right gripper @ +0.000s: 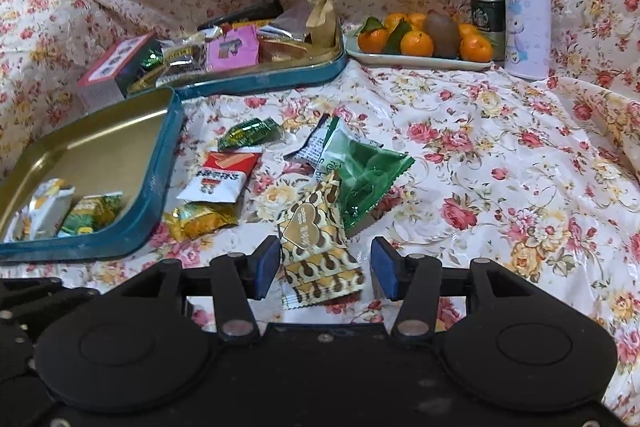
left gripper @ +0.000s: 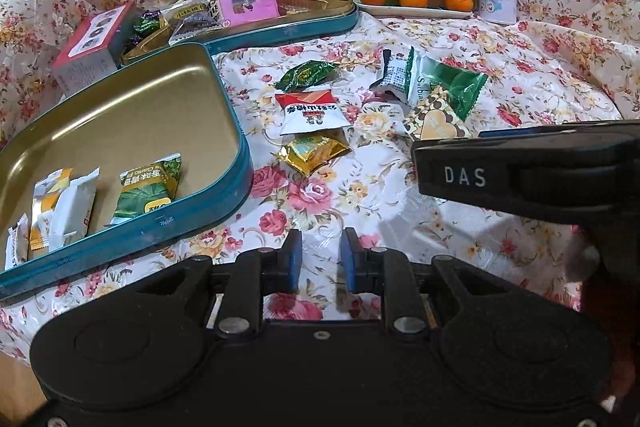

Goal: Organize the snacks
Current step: 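Grasp the brown heart-print packet with the right tool while the left tool approaches the red-and-white packet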

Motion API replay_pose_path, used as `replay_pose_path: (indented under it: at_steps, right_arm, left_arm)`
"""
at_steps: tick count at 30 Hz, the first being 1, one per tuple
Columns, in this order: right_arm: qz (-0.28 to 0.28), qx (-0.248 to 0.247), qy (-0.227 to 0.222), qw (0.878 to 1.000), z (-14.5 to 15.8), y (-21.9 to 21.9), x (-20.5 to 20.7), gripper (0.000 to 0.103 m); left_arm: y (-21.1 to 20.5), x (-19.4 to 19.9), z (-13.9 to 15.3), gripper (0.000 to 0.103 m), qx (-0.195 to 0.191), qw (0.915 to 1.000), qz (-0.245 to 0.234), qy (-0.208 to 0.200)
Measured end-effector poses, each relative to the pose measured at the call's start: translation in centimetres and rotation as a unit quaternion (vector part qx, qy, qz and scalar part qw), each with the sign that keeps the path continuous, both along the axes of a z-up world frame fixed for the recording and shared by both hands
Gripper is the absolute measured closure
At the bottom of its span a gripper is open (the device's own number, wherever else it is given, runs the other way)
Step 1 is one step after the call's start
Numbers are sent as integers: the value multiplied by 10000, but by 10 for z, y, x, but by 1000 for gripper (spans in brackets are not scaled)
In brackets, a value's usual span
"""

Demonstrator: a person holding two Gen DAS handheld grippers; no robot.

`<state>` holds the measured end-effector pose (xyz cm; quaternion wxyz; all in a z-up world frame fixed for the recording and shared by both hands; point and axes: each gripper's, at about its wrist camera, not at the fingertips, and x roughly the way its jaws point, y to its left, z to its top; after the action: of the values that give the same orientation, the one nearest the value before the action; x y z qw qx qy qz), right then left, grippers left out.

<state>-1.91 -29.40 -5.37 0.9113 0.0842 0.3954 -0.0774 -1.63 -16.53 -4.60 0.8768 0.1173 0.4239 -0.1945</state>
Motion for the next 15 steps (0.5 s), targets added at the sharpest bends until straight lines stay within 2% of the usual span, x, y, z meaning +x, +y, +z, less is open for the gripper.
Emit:
replay_pose_path:
  at_steps: [6, 11, 15]
  right_arm:
    - [-389, -14, -70, 9992, -3, -20, -5, 54]
    - [-811, 49, -172, 9965, -2, -41, -14, 53]
    - [-1002, -93, -205, 9947, -7, -48, -17, 52]
  left_arm:
    - [0, 2, 1, 74, -12, 10000, 6, 48]
    - [-1, 0, 0, 74, 22, 10000, 9, 17]
    - [-1, 1, 0, 74, 15, 10000, 17, 28]
